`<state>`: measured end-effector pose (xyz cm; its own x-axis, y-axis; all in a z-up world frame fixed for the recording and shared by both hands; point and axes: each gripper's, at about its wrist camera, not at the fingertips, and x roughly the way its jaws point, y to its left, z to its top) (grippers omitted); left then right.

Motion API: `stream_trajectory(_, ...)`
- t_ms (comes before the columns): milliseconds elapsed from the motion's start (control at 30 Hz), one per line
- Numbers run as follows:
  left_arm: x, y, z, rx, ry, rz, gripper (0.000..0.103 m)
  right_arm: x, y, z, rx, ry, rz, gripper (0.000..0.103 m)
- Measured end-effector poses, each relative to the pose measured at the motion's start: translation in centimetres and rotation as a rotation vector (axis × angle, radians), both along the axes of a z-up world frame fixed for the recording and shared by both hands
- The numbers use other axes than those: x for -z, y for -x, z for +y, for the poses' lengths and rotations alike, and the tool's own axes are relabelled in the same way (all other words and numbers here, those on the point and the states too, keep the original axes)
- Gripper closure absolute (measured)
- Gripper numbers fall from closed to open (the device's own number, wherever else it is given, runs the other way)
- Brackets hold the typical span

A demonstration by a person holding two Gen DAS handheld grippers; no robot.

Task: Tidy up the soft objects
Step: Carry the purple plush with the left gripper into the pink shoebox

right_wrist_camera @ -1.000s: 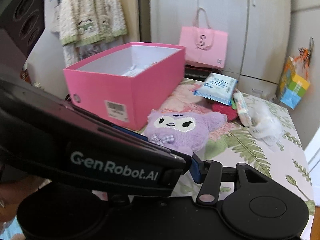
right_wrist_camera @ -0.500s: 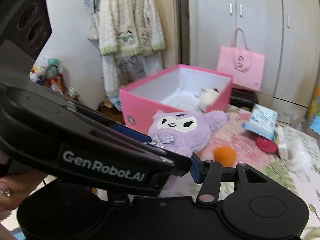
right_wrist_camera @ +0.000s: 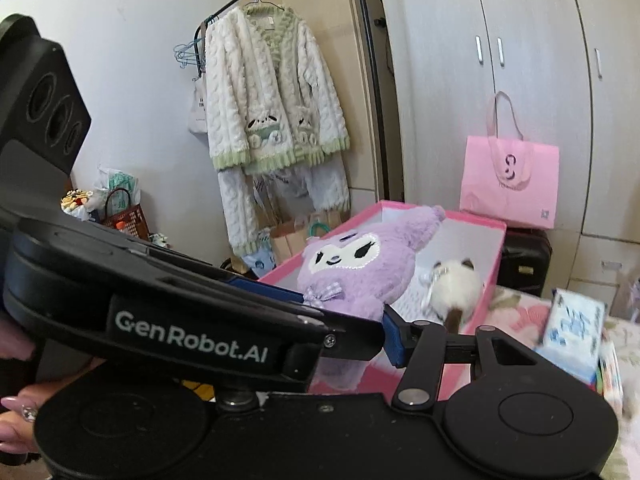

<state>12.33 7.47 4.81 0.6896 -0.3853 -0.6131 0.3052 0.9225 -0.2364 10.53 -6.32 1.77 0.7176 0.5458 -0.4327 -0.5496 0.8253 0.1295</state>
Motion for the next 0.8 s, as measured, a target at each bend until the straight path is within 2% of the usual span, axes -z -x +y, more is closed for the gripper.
stream_trajectory(200, 1.2, -5.7, 1.2, -0.039, 0.045, 0.068, 0.049, 0.5, -5.5, 0.9, -0.016, -0.002, 0.052, 0.045)
stream_trajectory(433, 4.1, -11.3, 2.3, -0.087, 0.095, 0.204, 0.049, 2.1, -11.8, 1.8, -0.040, 0.037, 0.185, 0.047)
stream_trajectory(567, 5.9, -13.0, 2.5, -0.097, 0.119, 0.274, 0.049, 3.5, -13.4, 2.7, -0.033, 0.106, 0.217, 0.049)
stream_trajectory(700, 7.2, -14.2, 2.4, -0.102, 0.138, 0.318, 0.049, 4.1, -14.3, 3.1, -0.028, 0.157, 0.235, 0.049)
stream_trajectory(800, 7.8, -14.7, 2.2, -0.118, 0.145, 0.340, 0.049, 4.3, -14.9, 3.4, -0.035, 0.236, 0.246, 0.049)
